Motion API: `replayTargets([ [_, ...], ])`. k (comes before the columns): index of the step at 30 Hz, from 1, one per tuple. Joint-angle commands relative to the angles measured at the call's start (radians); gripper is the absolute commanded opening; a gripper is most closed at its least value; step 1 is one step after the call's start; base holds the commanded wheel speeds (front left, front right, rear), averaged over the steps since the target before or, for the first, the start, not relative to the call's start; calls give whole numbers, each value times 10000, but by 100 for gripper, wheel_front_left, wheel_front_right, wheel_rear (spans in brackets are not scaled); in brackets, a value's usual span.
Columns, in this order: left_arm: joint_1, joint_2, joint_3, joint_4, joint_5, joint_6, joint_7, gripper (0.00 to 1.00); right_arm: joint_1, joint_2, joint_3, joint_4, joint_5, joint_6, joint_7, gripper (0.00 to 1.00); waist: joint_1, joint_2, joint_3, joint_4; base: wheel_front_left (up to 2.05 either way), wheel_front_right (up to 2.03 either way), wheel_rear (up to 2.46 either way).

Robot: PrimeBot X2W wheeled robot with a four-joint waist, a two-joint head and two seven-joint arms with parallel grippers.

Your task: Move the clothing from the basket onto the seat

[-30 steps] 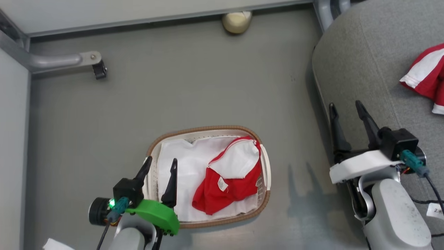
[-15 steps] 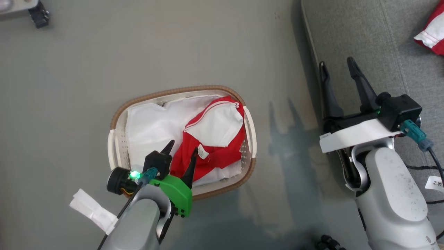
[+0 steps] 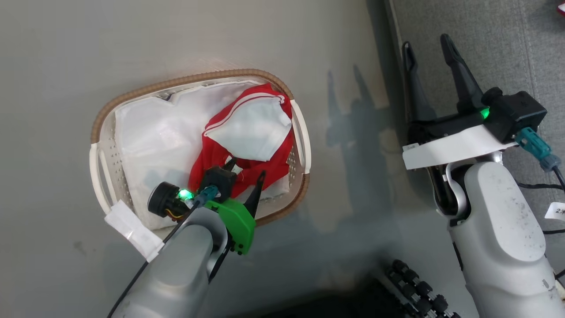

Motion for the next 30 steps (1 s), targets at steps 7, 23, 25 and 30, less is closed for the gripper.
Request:
replayTargets([
  [7, -855, 74, -705, 538, -342, -38, 6, 100, -286, -33, -5, -117, -56, -10, -20, 100, 0, -1, 845, -361, 0, 0, 0],
  [23, -2413, 73, -1622, 2597, -626, 920, 106, 100, -620, -33, -154, -382, 22, -10, -20, 100, 0, -1, 1765, -487, 0, 0, 0],
  [25, -2562, 71, -1720, 2725, -714, 1092, 144, 100, -584, -33, -157, -404, 9, -10, -19, 100, 0, -1, 1789, -470, 0, 0, 0],
  [30, -2803, 73, -1906, 2932, -959, 1454, 422, 100, -496, -33, -185, -462, -73, -10, -20, 100, 0, -1, 1868, -399, 0, 0, 0],
])
